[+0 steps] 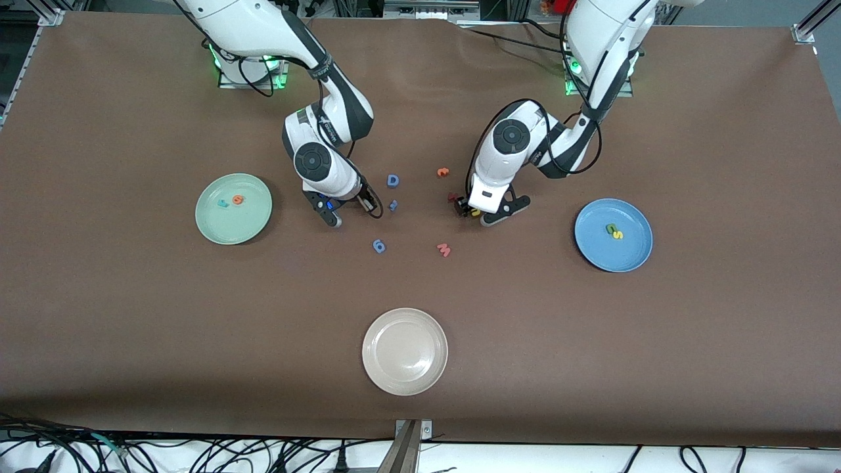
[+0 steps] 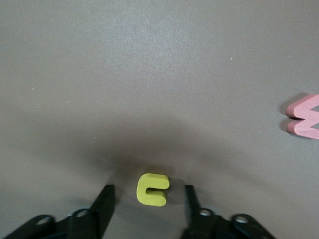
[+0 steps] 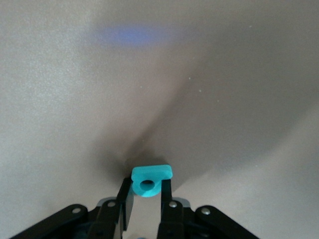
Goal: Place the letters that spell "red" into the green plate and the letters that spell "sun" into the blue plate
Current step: 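Place the teal b on the green plate while the left gripper places yellow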
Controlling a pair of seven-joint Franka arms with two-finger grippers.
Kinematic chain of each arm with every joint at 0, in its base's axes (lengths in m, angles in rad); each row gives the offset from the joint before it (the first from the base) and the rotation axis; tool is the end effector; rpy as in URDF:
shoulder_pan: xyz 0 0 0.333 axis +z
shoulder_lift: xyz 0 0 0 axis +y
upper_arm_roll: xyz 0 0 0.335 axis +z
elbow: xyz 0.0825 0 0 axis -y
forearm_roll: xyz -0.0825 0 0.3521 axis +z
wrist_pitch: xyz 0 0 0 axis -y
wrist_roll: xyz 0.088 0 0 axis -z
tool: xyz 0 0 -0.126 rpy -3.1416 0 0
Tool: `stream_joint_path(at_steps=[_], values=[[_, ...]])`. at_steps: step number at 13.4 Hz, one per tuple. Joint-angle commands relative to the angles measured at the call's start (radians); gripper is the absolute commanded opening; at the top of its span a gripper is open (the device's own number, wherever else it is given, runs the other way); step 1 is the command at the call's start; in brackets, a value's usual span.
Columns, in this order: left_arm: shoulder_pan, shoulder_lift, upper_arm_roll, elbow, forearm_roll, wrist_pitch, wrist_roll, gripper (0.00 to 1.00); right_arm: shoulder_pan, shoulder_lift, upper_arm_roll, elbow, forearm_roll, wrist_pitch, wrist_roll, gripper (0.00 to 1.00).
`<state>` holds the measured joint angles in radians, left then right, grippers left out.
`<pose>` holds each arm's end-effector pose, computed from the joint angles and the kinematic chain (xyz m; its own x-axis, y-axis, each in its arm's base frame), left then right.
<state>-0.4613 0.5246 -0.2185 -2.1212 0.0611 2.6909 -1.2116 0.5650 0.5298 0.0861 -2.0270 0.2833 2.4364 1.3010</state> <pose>0.4468 -0.3612 0.1962 0.8730 0.4849 -0.0527 0.4877 -0.8689 0.0842 0.4568 0.3520 0.1982 0.6076 -0.7610 -0.2277 -0.7657 -0.6373 0.0869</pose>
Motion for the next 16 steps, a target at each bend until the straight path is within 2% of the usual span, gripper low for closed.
stream_joint_path(at_steps=[1,4,7,9,11,13,16], values=[[-0.01,0.006,0.005,0.004,0.077,0.014,-0.074,0.0,0.006,-0.049,-0.047,0.022,-0.036,-0.089,-0.015,0.01],[-0.01,0.012,0.005,0.009,0.098,0.015,-0.098,0.0,0.004,-0.091,-0.136,0.131,-0.052,-0.36,-0.122,0.01],[-0.008,0.005,0.005,0.007,0.1,0.01,-0.086,0.0,0.004,-0.114,-0.276,0.177,-0.052,-0.545,-0.322,0.01],[0.006,-0.033,0.013,0.006,0.1,-0.017,-0.077,0.0,0.003,-0.114,-0.372,0.166,-0.05,-0.594,-0.489,0.01],[0.059,-0.092,0.011,0.006,0.095,-0.125,0.015,0.0,0.003,-0.111,-0.443,0.14,-0.05,-0.608,-0.607,0.01],[0.123,-0.142,0.01,0.006,0.083,-0.222,0.128,0.0,0.001,-0.097,-0.472,0.104,-0.049,-0.584,-0.669,0.01],[0.229,-0.198,0.01,0.006,0.082,-0.339,0.324,0.0,0.001,-0.091,-0.474,-0.005,-0.038,-0.461,-0.686,0.01]])
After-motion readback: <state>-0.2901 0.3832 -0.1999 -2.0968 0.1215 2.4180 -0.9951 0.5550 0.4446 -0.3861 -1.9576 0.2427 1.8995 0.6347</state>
